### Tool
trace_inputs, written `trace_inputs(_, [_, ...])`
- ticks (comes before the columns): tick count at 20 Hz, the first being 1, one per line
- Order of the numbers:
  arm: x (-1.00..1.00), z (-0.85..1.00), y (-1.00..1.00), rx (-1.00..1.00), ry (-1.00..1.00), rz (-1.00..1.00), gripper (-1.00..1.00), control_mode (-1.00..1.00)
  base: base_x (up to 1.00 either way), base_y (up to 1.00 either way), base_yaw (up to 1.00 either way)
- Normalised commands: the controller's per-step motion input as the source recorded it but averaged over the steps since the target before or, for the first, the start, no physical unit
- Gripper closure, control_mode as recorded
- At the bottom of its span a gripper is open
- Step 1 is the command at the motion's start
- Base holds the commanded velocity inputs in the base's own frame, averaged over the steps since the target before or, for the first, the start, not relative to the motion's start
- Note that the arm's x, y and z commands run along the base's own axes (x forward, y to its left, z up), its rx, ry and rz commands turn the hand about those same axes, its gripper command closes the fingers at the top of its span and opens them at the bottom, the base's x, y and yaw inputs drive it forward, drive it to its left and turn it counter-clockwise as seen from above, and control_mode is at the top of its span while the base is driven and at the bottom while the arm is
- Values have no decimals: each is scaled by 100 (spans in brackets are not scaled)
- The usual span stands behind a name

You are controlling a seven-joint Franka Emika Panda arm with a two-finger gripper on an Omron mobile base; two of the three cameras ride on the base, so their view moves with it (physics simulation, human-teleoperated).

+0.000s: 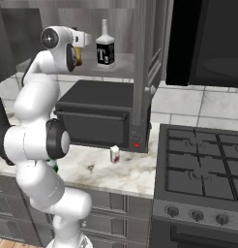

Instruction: Sort all alcoholic drinks to one cabinet, and non-alcoholic drinks to the other.

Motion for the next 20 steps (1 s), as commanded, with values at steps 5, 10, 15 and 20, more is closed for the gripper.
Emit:
trace_inputs(5, [-63, 2, -2, 0, 0, -2, -100, -100, 0, 0, 0])
trace_inputs(10, [-83, 11, -4, 0, 0, 0, -100, -100, 0, 0, 0])
trace_inputs(15, [-81, 19, -9, 1, 1, 0, -100, -100, 0, 0, 0])
trace_inputs(20, [-76, 6, -15, 2, 10, -1, -100, -100, 0, 0, 0])
